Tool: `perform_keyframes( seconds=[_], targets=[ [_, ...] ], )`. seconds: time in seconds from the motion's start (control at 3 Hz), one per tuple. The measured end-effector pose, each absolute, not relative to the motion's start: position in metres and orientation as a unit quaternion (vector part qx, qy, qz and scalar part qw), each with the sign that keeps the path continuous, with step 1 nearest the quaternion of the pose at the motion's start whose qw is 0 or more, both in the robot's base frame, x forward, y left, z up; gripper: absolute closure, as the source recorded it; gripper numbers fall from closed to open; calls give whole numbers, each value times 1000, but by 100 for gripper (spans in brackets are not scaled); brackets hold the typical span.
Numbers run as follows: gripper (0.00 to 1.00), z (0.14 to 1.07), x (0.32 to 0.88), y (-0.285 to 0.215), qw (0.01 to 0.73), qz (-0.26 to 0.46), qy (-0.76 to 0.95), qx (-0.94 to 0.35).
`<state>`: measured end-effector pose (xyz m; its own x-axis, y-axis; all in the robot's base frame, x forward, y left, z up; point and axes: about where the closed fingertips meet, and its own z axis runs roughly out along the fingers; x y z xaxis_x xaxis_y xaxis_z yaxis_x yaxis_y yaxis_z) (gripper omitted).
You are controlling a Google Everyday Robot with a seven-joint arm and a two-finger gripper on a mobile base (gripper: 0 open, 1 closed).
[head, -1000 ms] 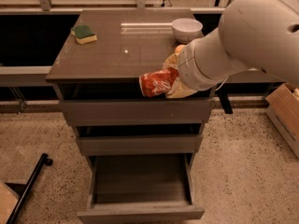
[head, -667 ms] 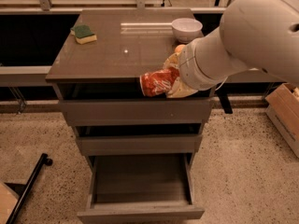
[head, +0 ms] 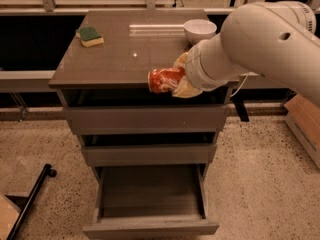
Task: Pick coke can from bottom drawer and place on counter
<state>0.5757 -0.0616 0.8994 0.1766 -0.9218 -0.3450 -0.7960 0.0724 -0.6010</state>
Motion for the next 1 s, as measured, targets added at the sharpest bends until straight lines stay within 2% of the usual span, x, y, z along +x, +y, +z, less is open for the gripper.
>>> perform_keyframes(
  seconds=[0.33, 0.67, 1.0],
  targets=[
    [100, 900, 625, -44, 382, -86, 629, -671],
    [100, 893, 692, -9, 422, -44, 604, -675],
    [100, 894, 731, 12, 444, -18, 577, -685]
  ],
)
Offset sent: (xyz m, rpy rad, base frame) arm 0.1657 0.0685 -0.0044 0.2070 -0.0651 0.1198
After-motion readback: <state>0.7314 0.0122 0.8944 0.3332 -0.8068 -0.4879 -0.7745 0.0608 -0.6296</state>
